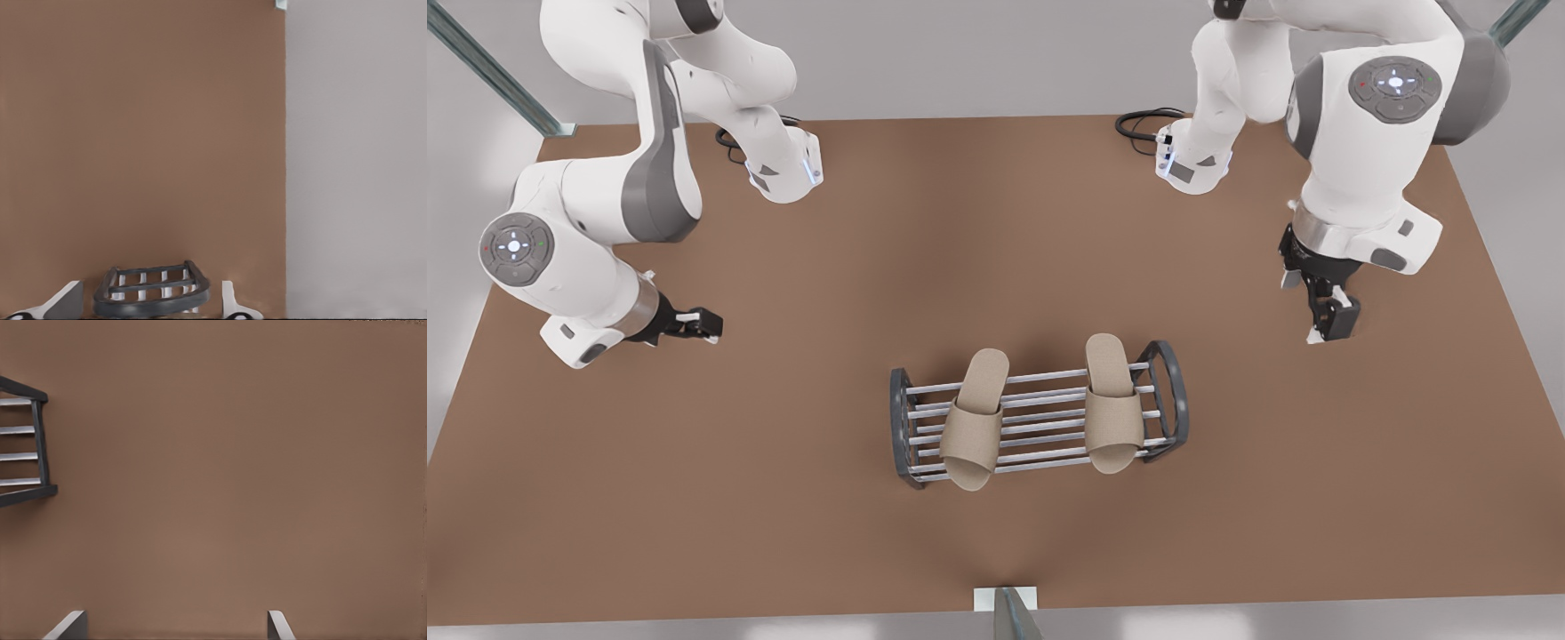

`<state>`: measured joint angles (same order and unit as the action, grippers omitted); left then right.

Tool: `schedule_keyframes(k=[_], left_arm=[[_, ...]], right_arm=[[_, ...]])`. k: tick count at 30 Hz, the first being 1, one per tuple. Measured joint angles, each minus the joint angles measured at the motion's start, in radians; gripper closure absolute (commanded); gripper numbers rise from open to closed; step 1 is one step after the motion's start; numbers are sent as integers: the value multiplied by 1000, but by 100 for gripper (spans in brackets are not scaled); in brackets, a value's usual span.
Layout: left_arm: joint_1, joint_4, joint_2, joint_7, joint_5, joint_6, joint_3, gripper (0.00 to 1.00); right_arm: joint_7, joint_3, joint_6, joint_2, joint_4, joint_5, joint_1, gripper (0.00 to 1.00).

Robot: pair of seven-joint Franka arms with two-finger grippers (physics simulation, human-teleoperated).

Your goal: Place the right shoe on the shoe rack with the right arm, and place the left shoe on the shoe rack with the left arm

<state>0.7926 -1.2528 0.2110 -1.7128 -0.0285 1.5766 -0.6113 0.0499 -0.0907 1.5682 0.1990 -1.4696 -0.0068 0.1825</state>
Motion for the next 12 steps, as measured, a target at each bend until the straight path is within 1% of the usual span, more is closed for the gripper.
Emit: schedule_keyframes(k=[1,2,3,4,6,8,12], left_arm=[[-319,-4,-45,86,-21,-42,371,0],[-520,-24,-63,167,-49,-78,588,0],[-622,-33,-67,245,-72,-107,698,0],[-670,-39,-69,319,-87,-130,753,0],[-701,-89,-77,462,-107,-146,789,0],[-709,-155,-79,589,-119,-135,791,0],[-717,-182,-81,806,-127,-115,786,0]], right_arm=[[-5,2,-2,0,1,-3,1,0],[-10,3,-4,1,2,-8,3,0],[-14,4,-6,1,2,-20,11,0],[-18,4,-9,0,2,-29,21,0],[-26,4,-12,1,3,-41,29,0],[-33,4,-15,1,3,-49,28,0],[-45,4,-18,1,3,-55,27,0]])
